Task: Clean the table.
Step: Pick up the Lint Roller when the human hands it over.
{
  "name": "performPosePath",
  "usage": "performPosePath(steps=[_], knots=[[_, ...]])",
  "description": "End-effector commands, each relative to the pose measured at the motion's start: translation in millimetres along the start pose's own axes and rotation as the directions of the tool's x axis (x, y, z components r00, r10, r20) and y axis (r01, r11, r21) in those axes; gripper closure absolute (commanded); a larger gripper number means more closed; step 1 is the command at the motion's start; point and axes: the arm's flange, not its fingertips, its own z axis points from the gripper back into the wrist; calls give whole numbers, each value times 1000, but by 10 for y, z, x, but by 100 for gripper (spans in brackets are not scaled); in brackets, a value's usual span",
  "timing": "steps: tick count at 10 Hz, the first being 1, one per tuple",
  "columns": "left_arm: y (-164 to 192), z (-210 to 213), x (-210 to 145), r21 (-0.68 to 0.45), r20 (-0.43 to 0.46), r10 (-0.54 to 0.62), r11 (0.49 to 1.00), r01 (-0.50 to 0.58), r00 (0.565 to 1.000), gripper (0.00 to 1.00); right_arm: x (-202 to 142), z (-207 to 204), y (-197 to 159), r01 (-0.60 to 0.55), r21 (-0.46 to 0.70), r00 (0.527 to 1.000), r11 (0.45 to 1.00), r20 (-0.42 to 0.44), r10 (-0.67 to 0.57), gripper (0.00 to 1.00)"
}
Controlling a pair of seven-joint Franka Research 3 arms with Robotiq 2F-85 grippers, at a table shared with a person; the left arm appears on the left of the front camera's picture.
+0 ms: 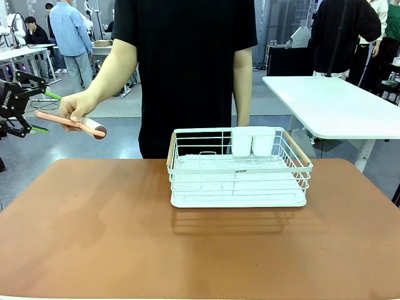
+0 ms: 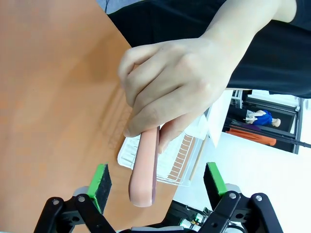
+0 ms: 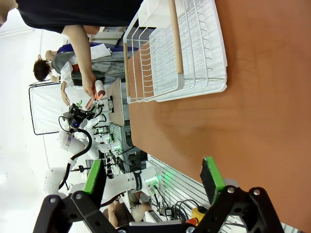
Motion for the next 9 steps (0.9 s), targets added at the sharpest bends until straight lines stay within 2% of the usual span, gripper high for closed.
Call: performPosePath(steps=[1, 2, 3, 4, 5, 6, 7, 8, 9], knots=[[53, -105, -32, -25, 24, -28, 999, 28, 999, 20, -7, 8, 41, -19, 11, 1000, 1000, 6, 19, 0], [59, -128, -28, -23, 26, -35, 999, 36, 999, 22, -7, 8, 41, -19, 11, 1000, 1000, 6, 19, 0], [57, -145, -26, -29, 28, -37, 999, 38, 999, 40, -7, 8, 41, -19, 11, 1000, 1000, 6, 19, 0], [48, -153, -26, -36, 31, -44, 998, 46, 999, 42, -7, 8, 41, -19, 11, 1000, 1000, 6, 19, 0], [46, -160, -23, -37, 35, -49, 998, 50, 998, 60, -7, 8, 41, -19, 11, 1000, 1000, 6, 19, 0], [47, -172, -8, -37, 41, -49, 998, 51, 998, 46, -7, 8, 41, -19, 11, 1000, 1000, 6, 19, 0], [47, -179, 5, -38, 46, -50, 998, 51, 998, 80, -7, 8, 41, -19, 11, 1000, 1000, 6, 19, 0], [54, -190, 7, -36, 46, -51, 998, 52, 998, 65, -7, 8, 41, -19, 11, 1000, 1000, 6, 19, 0], [52, -189, 7, -38, 44, -52, 998, 54, 998, 100, -7, 8, 41, -19, 11, 1000, 1000, 6, 19, 0]])
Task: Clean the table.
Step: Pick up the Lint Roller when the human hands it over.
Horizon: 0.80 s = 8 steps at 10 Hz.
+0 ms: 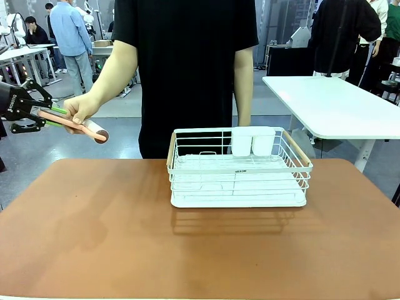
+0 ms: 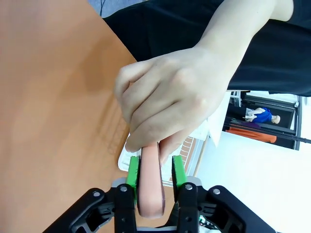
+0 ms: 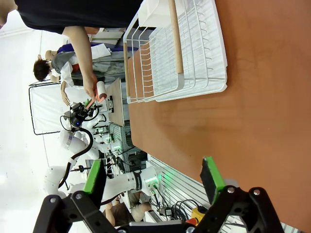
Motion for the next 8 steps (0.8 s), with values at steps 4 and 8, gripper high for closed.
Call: performPosePath(steps=[4, 8], knots=[[7, -55, 1, -23, 32, -17, 1000, 17, 999, 100, -8, 11, 40, -19, 11, 1000, 1000, 6, 19, 0], [8, -11, 4, 3, 0, 0, 1000, 0, 1000, 99, -8, 11, 40, -19, 11, 1000, 1000, 6, 19, 0]])
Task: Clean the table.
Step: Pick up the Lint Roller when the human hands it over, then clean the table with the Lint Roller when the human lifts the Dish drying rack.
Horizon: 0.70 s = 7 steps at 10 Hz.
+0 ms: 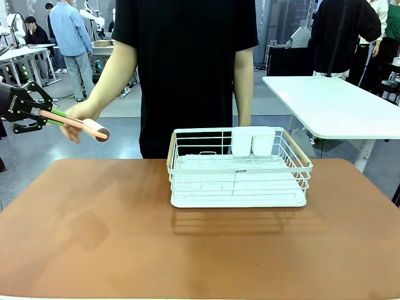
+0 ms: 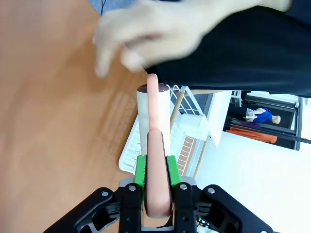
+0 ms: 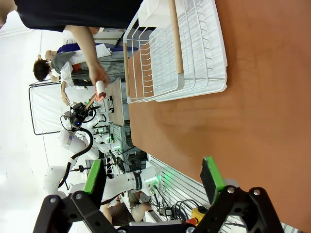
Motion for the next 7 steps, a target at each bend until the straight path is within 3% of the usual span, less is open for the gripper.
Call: performPosePath(steps=[1, 7], knots=[[-2, 0, -1, 0, 1, -1, 1000, 1, 1000, 99, -8, 11, 40, -19, 11, 1000, 1000, 6, 19, 0], [-2, 0, -1, 0, 1, -1, 1000, 1, 1000, 99, -8, 11, 40, -19, 11, 1000, 1000, 6, 19, 0]])
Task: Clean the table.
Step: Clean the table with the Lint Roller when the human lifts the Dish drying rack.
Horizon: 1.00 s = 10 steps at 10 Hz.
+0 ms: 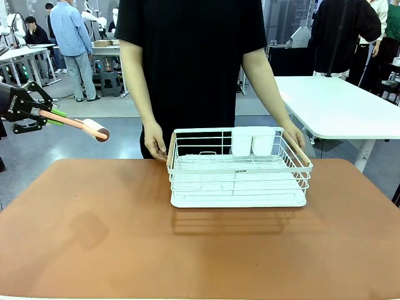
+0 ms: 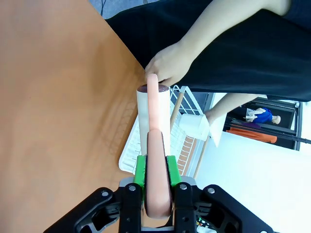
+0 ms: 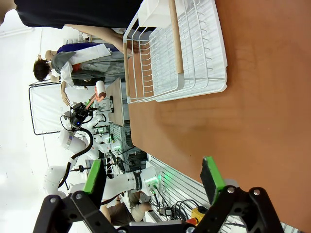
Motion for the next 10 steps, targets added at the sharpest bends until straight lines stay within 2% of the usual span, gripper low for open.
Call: performPosePath(steps=[1, 10], knots=[[-4, 0, -2, 0, 1, -1, 1000, 1, 1000, 99, -8, 11, 40, -19, 11, 1000, 1000, 6, 19, 0], [-4, 0, -2, 0, 1, -1, 1000, 1, 1000, 99, -8, 11, 40, -19, 11, 1000, 1000, 6, 19, 0]])
